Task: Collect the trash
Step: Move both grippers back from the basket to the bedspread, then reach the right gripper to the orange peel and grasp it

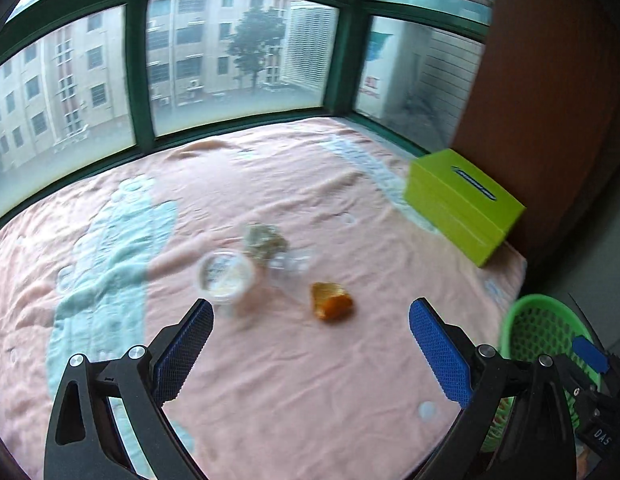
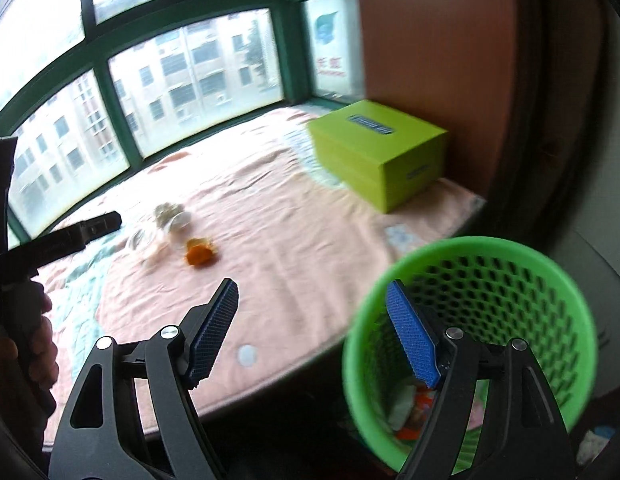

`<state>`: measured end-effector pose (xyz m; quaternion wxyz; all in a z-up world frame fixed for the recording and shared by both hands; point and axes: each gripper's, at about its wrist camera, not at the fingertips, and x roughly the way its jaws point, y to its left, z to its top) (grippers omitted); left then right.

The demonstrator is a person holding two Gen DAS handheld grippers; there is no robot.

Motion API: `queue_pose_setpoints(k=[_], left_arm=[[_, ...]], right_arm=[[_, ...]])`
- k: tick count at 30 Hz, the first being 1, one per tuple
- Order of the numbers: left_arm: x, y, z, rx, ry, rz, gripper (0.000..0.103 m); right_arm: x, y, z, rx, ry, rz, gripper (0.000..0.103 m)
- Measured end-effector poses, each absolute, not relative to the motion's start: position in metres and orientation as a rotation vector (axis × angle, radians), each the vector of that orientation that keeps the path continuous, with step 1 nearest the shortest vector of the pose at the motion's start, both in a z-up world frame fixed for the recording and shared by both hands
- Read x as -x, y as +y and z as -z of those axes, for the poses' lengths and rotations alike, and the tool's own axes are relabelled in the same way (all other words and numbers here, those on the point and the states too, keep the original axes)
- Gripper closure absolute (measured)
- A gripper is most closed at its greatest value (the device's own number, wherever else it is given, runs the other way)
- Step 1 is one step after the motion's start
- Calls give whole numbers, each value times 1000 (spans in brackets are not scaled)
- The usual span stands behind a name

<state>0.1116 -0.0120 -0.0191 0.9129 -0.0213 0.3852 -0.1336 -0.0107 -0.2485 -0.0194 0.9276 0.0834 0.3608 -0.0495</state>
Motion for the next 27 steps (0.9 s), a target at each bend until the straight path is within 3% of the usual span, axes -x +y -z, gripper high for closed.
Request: queue_pose_setpoints(k=[13,27], left_arm=[[-140,69,40,112,830,98,8],[-166,96,72,130,889,60,8]], right_arm=[[-74,-175,64,-129,853,-101,27],[-152,-141,117,-84,977,-154,40]])
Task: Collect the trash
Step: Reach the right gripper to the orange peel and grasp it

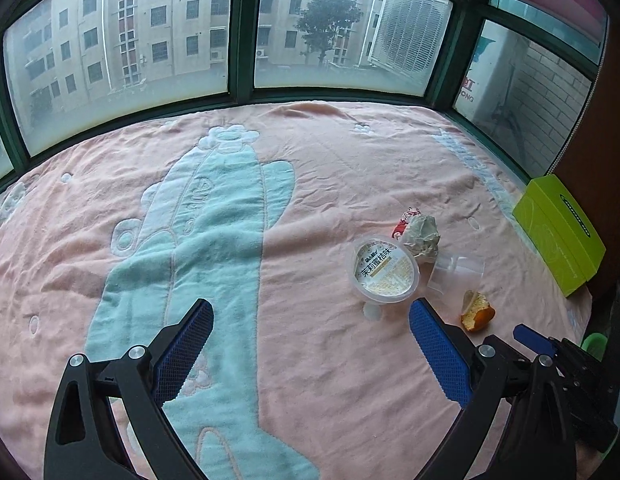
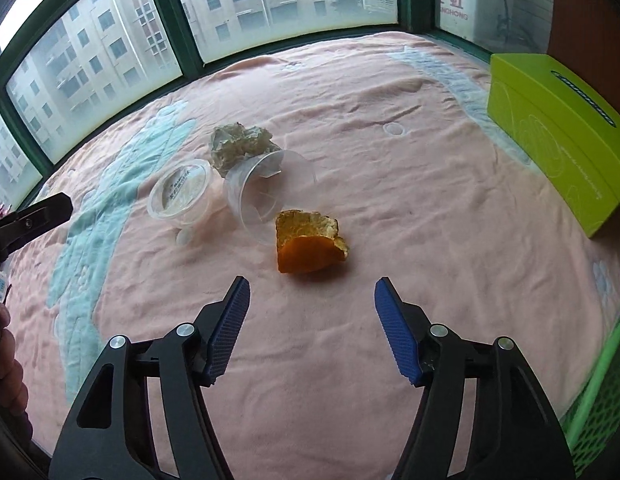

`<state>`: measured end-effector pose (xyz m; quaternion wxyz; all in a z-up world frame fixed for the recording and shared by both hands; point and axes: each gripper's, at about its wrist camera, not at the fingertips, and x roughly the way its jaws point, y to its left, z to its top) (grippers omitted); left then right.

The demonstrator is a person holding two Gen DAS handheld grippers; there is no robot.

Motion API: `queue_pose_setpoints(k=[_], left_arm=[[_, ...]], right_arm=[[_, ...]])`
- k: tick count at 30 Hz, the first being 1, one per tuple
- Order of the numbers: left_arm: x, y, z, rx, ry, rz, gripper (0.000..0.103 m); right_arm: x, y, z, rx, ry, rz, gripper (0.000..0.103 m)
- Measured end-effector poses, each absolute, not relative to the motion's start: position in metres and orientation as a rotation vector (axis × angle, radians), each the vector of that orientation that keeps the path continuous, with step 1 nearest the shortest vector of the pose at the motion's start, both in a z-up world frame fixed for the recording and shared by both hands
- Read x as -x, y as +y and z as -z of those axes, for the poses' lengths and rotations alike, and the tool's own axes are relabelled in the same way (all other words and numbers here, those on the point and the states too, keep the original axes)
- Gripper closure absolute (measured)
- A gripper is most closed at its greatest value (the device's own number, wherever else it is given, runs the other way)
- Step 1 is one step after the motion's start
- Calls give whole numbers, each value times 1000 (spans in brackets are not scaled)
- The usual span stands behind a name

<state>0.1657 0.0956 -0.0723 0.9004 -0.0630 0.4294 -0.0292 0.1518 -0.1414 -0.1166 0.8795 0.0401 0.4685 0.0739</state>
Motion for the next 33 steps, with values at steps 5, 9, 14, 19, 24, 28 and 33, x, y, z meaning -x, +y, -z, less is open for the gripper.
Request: queue_pose_setpoints(k=[5,9,14,19,24,28,33], left_arm=[[-175,94,80,124,904,64,8],[-181,91,83,117,913,72,8],[-188,84,84,104,915,87,8],[-194,72,89,80,924,112,8],[-204,60,99,49,942,131,8],[-213,53,108,33,961,150,8],[-222,46,114,23,973,183,8]], right_arm=[[-167,-136,125,-67,994,-150,40],[-173,-135,131,-57,1012,-142,43],[-174,-133,136,-19,1017,-121,48],[-174,-132,136,14,1009,-106,61],[-173,-140,133,-30,1008,-117,75],[-171,-142,130,-33,1001,-123,78],[-170,-145,129,-52,994,-132,77]])
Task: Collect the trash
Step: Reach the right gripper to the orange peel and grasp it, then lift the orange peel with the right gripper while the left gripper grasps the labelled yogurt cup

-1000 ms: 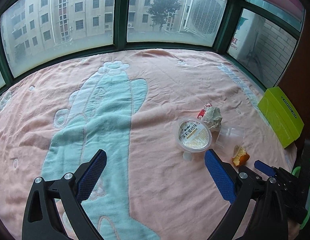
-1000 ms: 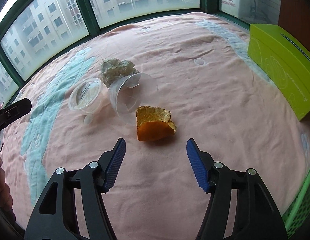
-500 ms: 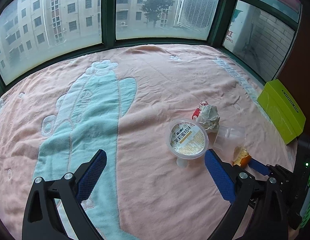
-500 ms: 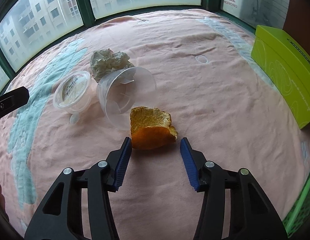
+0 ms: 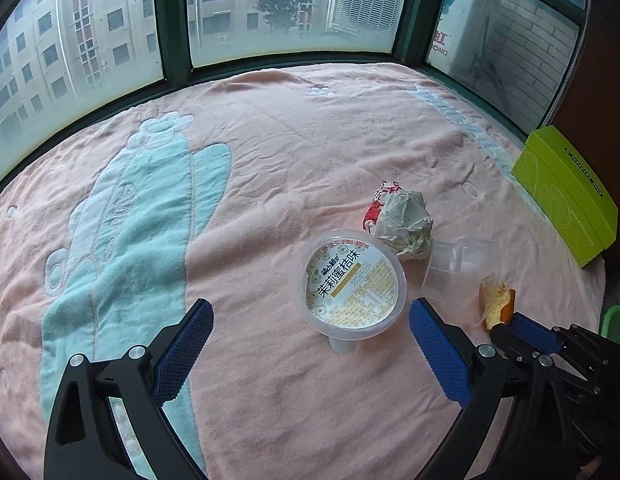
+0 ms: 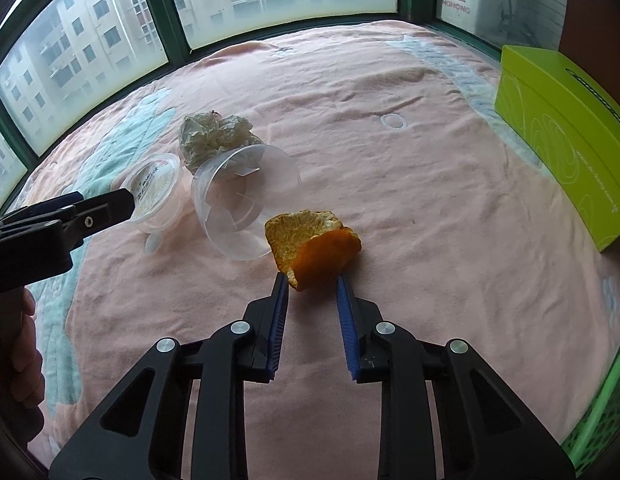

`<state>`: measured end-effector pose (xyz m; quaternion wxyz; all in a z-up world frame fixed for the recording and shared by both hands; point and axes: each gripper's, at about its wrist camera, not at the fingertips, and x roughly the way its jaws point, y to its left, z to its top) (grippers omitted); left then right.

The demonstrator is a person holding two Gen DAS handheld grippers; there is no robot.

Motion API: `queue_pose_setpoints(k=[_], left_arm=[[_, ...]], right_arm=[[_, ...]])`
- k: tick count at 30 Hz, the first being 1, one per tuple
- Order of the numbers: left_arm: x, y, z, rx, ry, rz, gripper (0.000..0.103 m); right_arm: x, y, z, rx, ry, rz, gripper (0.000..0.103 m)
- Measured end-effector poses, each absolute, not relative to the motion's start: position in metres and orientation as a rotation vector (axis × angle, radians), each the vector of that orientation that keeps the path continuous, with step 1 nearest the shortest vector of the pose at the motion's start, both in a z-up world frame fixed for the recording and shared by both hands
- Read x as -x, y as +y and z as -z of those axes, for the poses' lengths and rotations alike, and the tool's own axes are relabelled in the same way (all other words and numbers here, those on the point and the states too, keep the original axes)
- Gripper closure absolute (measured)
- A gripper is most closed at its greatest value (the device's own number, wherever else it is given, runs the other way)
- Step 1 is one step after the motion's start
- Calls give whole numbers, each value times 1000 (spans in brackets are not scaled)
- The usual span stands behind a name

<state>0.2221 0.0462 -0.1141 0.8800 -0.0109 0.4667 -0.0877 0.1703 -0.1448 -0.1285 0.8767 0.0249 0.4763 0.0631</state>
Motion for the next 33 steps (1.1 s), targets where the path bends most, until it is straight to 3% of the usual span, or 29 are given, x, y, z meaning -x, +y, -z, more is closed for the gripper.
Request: queue_pose_setpoints(k=[3,7,15,20,26,30,33], left_arm=[[-226,42,115,12,975,205,8],[-232,36,120,-7,990,227,8],[-238,35,126,13,1003,247,8],[-242,31,127,2,996,259,8],[-242,23,129,-28,983,272,9],[-245,21,132,-24,1000,282,28],[-243,20,133,-23,998,281,34]], right_arm=[[-173,-144,129,-55,999,-136,73],[-174,-142,129,-46,989,-133,55],[-183,-140,135,-41,990,-100,56],[-180,-140,132,-36,973,-99,70],[-172,-147,123,-54,959,-104,72],[-162,-152,112,-69,936,-105,72],[-154,-155,104,-73,922,-104,72]])
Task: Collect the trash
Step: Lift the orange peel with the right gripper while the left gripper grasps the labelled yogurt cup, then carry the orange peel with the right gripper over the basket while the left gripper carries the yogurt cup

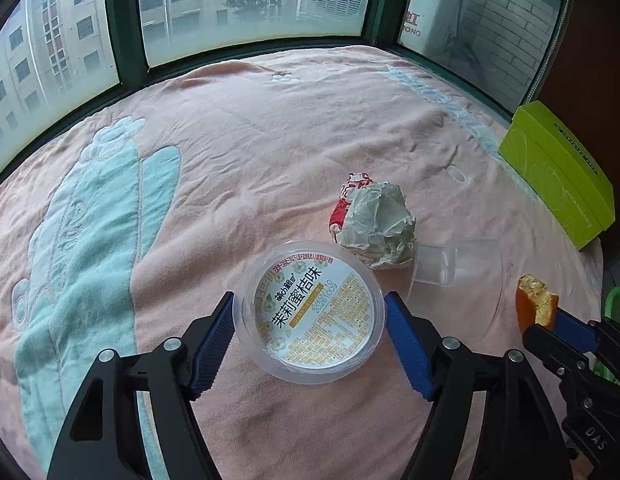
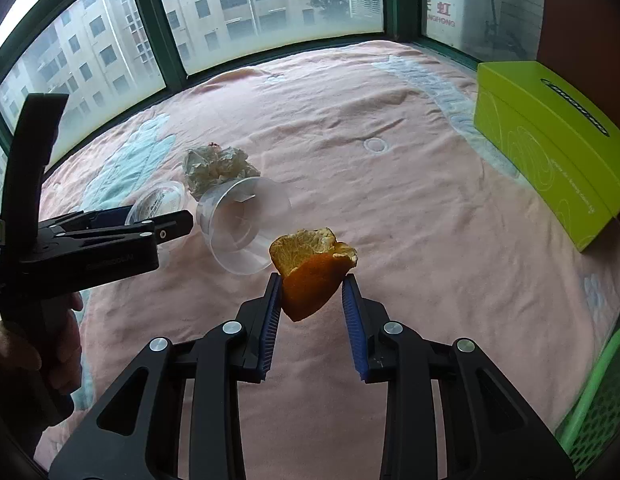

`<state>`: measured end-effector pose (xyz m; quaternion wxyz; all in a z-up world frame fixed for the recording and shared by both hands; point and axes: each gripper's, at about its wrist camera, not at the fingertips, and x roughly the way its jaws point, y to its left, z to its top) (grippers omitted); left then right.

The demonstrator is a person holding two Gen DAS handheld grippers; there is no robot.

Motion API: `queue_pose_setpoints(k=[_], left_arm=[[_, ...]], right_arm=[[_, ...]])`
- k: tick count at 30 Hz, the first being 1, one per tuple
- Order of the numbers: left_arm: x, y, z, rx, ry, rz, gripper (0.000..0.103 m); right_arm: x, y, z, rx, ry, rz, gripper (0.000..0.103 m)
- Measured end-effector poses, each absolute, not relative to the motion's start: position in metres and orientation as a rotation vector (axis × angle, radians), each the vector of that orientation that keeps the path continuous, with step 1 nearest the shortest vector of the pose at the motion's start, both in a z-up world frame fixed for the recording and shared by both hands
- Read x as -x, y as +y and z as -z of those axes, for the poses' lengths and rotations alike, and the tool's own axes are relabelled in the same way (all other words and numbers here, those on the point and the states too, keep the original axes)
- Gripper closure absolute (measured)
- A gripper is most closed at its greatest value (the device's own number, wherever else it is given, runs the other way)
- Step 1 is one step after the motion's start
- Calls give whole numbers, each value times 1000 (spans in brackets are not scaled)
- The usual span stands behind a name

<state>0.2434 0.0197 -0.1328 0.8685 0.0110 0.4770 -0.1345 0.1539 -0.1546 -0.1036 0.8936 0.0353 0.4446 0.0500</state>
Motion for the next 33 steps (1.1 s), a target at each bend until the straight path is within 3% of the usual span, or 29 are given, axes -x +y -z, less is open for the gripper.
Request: queue_pose_setpoints(k=[17,33], left_arm=[[-177,32,70,27,869,249,36],[-98,-18,17,43,759,320,36]], right_arm=[[-76,-180,53,-77,817,-49,72],[14,-237,26,-106,756,132,72]])
